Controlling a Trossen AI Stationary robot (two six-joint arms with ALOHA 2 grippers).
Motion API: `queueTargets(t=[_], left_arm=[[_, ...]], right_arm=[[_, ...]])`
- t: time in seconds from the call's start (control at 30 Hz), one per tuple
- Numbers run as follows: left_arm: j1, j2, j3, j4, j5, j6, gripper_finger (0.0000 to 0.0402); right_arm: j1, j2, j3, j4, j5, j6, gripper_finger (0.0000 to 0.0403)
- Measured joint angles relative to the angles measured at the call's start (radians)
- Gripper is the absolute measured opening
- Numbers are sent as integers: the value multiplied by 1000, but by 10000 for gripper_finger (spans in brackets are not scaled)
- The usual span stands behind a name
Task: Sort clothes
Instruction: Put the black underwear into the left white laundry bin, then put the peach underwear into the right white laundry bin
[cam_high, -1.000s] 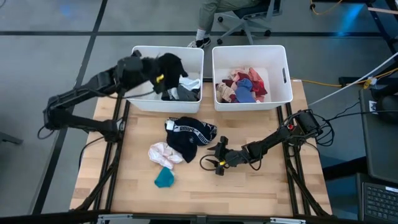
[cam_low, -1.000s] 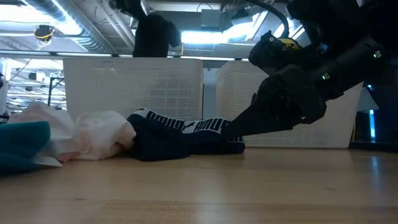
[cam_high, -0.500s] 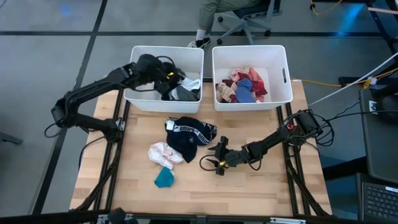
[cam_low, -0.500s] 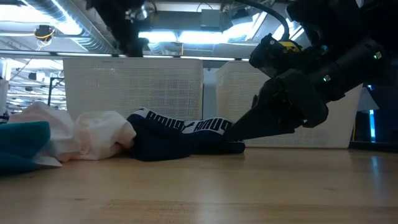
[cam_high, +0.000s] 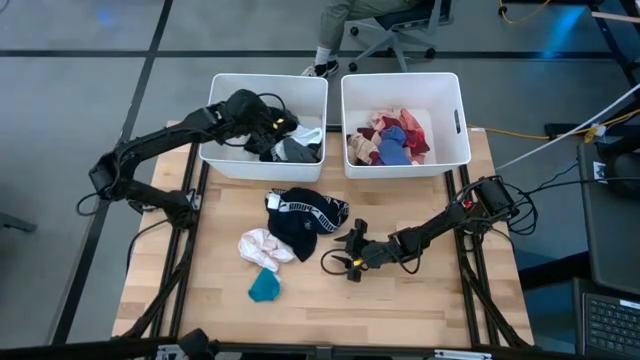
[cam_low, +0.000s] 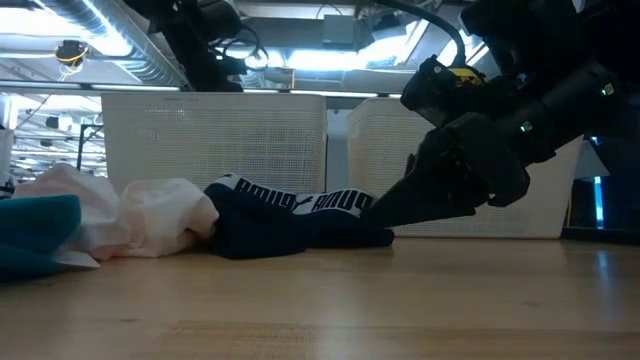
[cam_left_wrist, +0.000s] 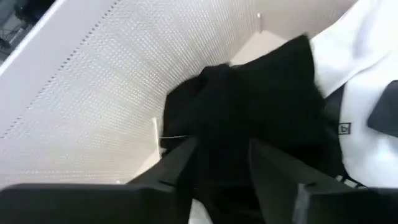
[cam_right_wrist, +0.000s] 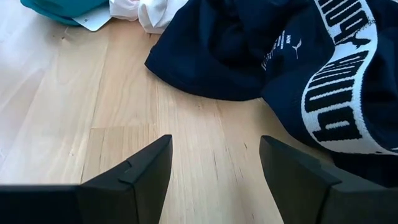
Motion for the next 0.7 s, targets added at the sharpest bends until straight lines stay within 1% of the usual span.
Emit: queueTargets(t=[0.1,0.2,0.23,0.3,0.47,0.53,0.6,0.7], left_arm=[[-13,-31,23,-35,-1,-14,158],[-44,-86,52,-60,0,-39,173],[-58,-113,53,-60,15,-41,176],[-95,-163,53,-55,76,-49,179],[-245,-295,40,-49,275,-95,180],[-321,-333,20,-54,331,-109,180],[-397,-362,-8,-66,354,-127,180],[-507,-382,-50,-97,356,-163,180]], right_arm=[[0,0,0,-4,0,1,241],[0,0,0,-8,0,1,241],[0,0,0,-8,0,1,241],[0,0,0,-8,0,1,241],[0,0,0,-9,0,1,241],[0,0,0,-9,0,1,241],[0,0,0,-9,0,1,241],[0,0,0,-9,1,2,241]])
